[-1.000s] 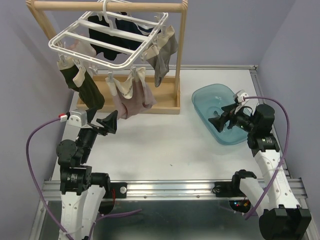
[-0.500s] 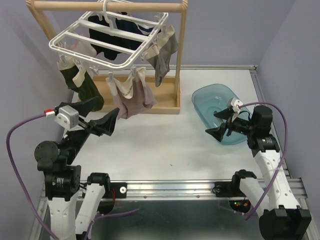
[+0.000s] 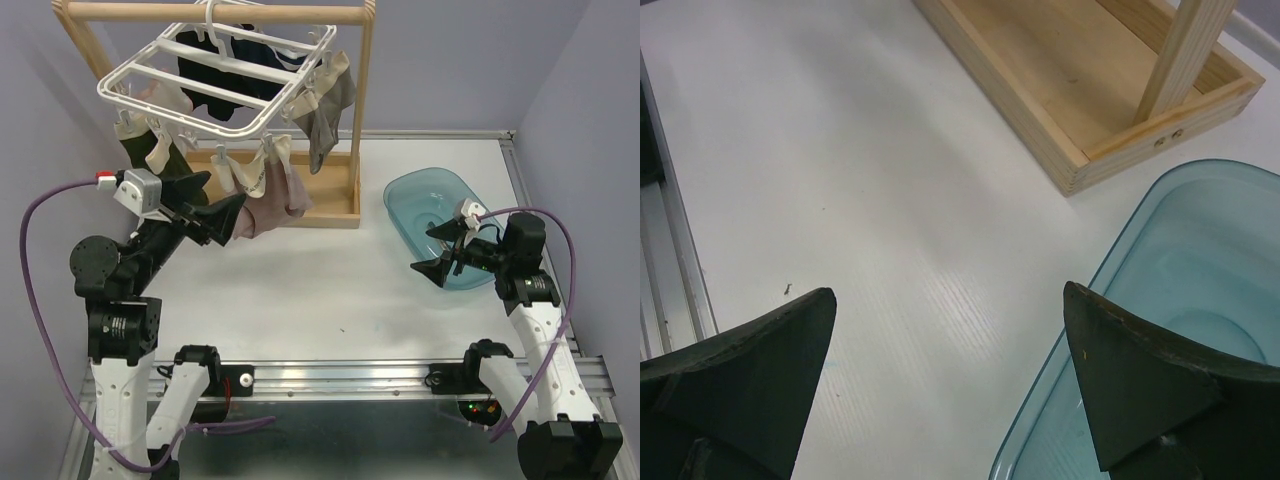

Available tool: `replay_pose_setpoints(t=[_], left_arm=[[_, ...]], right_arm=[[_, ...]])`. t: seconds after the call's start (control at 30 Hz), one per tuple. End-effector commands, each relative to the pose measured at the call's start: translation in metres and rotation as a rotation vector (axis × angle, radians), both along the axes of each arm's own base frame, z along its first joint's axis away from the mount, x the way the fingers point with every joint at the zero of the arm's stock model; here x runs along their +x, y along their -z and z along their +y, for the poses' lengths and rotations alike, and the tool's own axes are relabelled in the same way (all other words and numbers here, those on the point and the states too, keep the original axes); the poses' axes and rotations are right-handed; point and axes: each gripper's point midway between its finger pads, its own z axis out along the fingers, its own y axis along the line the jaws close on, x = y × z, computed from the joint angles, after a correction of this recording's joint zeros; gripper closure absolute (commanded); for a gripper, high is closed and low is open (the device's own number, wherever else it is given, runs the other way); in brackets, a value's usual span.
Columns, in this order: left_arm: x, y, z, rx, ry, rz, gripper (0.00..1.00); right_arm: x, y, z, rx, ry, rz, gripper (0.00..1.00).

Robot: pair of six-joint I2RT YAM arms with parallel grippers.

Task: Remove the underwear clipped to the hanger
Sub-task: Remove the underwear from the hanger.

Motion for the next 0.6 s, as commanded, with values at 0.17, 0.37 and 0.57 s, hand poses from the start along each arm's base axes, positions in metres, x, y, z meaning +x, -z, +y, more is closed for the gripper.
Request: replay_pose_setpoints(t=[0.17,0.37,0.57], left_arm=[[0.008,-0.033,-0.004,-0.028,0.028,-0.045,0.13],[0.018,-0.038,-0.001,-0.029,0.009,-0.036,0.13],[0.025,-0.034,0.003,-0.025,0.004,-0.017,0.13]], right_arm=[[-0.005,-0.017,0.003,0.003,-0.036,-0.056,0.00],[-0.006,-0.016,0.004,0.003,-0.041,-0.057,0.00],[-0.008,-0.017,0.004,0.004,-0.048,-0.057,0.00]])
